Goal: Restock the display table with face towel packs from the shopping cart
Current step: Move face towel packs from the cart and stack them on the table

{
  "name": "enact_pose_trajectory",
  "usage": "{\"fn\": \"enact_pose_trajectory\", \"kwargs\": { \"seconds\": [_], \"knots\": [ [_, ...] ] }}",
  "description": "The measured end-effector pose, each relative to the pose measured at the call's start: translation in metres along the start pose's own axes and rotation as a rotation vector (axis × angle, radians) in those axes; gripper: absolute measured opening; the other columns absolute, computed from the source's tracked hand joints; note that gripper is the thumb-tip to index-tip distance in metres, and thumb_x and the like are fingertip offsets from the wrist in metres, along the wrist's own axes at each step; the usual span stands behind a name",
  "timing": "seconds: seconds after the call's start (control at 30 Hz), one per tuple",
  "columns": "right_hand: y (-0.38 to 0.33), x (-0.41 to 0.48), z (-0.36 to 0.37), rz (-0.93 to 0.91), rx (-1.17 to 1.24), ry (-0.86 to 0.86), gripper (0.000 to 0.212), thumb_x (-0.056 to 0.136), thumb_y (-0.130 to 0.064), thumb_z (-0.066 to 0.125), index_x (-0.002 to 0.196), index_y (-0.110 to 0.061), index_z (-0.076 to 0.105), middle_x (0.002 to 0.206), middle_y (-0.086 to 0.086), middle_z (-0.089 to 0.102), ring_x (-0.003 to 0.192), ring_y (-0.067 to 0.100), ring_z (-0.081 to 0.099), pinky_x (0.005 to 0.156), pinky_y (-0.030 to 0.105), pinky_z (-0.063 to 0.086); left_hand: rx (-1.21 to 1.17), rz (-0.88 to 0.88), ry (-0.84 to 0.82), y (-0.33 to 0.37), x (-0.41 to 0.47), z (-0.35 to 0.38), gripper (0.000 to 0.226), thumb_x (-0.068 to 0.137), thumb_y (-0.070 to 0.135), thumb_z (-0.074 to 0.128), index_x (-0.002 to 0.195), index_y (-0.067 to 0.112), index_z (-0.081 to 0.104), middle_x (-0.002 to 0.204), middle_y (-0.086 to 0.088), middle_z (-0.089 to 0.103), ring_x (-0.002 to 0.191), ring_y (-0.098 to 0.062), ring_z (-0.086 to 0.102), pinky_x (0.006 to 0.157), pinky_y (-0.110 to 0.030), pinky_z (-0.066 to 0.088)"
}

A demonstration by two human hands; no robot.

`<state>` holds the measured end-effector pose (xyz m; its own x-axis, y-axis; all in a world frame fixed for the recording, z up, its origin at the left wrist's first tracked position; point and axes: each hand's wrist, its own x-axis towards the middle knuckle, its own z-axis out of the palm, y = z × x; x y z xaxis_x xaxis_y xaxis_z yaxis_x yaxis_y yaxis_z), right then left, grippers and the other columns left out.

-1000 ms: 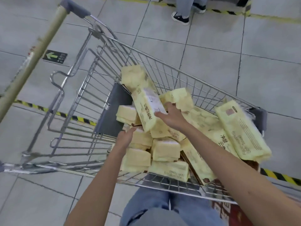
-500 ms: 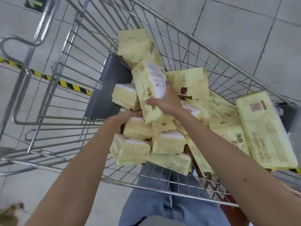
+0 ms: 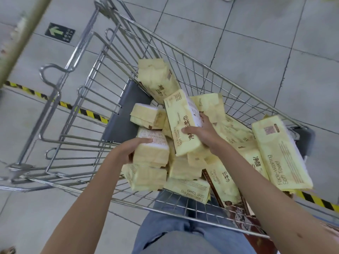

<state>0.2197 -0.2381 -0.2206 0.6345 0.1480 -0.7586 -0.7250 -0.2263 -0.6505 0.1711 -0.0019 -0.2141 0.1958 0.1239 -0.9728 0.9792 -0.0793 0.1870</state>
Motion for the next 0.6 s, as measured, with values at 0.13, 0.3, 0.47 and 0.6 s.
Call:
{"fn": "enact_pose_trajectory", "kwargs": {
  "seconds": [0.13, 0.3, 0.47, 0.6],
  "knots": [
    [0.015, -0.028, -0.009, 0.009, 0.024, -0.019, 0.115, 0.052, -0.040, 0.084, 0.146, -0.031, 0.019, 0.144, -0.003, 0.039, 0.127, 0.026, 0.046, 0.103, 0.050, 0.041, -0.067, 0.036, 0.006, -0.007, -0.026, 0.003, 0.025, 0.085, 0.033, 0.067, 0.097, 0.013, 0.062, 0.087, -0.007, 0.069, 0.075, -0.020, 0.065, 0.051, -0.027, 0.054],
    [0.037, -0.063, -0.019, 0.027, 0.185, -0.024, 0.098, 0.066, -0.024, 0.081, 0.144, -0.027, 0.023, 0.131, 0.006, 0.055, 0.104, 0.028, 0.062, 0.085, 0.043, 0.052, -0.097, 0.136, 0.046, -0.022, -0.052, 0.005, 0.026, 0.083, 0.032, 0.070, 0.098, 0.013, 0.062, 0.090, -0.008, 0.068, 0.081, -0.022, 0.064, 0.065, -0.035, 0.053],
    [0.055, -0.093, -0.025, -0.022, 0.278, -0.041, 0.097, 0.056, -0.024, 0.079, 0.141, -0.018, 0.033, 0.122, 0.010, 0.062, 0.097, 0.029, 0.066, 0.077, 0.041, 0.054, -0.132, 0.247, 0.027, -0.045, -0.074, 0.009, 0.039, 0.080, 0.031, 0.072, 0.112, 0.011, 0.062, 0.102, -0.009, 0.070, 0.087, -0.024, 0.067, 0.064, -0.033, 0.055],
    [0.070, -0.116, -0.034, -0.042, 0.422, -0.083, 0.079, 0.058, -0.022, 0.074, 0.131, -0.017, 0.046, 0.111, 0.011, 0.069, 0.097, 0.031, 0.067, 0.076, 0.042, 0.055, -0.171, 0.336, 0.007, -0.068, -0.089, 0.011, 0.047, 0.076, 0.031, 0.073, 0.118, 0.012, 0.063, 0.108, -0.009, 0.071, 0.101, -0.029, 0.066, 0.090, -0.044, 0.053]
  ]
}}
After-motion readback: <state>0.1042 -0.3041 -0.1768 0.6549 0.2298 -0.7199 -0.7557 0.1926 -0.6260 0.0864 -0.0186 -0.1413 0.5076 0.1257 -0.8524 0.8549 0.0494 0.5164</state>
